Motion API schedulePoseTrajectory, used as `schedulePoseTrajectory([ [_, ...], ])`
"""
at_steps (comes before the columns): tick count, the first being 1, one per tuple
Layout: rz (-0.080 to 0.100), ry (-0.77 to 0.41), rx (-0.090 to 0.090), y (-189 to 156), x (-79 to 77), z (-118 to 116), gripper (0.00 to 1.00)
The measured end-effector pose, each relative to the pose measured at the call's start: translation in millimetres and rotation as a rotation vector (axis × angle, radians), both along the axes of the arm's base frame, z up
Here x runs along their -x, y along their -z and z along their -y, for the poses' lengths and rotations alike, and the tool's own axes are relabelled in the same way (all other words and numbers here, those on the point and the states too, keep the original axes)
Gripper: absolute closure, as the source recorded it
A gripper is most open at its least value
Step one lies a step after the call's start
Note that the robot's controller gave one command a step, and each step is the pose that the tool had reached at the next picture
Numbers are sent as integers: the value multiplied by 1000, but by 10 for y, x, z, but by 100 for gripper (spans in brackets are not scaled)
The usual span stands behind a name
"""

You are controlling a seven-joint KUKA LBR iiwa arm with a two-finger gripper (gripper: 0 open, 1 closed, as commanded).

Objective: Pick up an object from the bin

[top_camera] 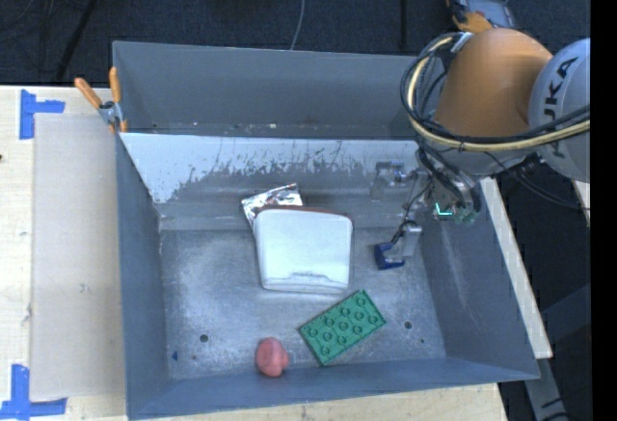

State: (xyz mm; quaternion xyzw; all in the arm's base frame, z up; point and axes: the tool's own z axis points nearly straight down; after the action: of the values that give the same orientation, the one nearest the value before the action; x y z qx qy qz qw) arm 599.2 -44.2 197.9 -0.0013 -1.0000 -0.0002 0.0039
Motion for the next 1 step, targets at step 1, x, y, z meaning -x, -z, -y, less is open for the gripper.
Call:
schedulePoseTrajectory([
  [1,-2,-73,0,1332,278,1001,0],
])
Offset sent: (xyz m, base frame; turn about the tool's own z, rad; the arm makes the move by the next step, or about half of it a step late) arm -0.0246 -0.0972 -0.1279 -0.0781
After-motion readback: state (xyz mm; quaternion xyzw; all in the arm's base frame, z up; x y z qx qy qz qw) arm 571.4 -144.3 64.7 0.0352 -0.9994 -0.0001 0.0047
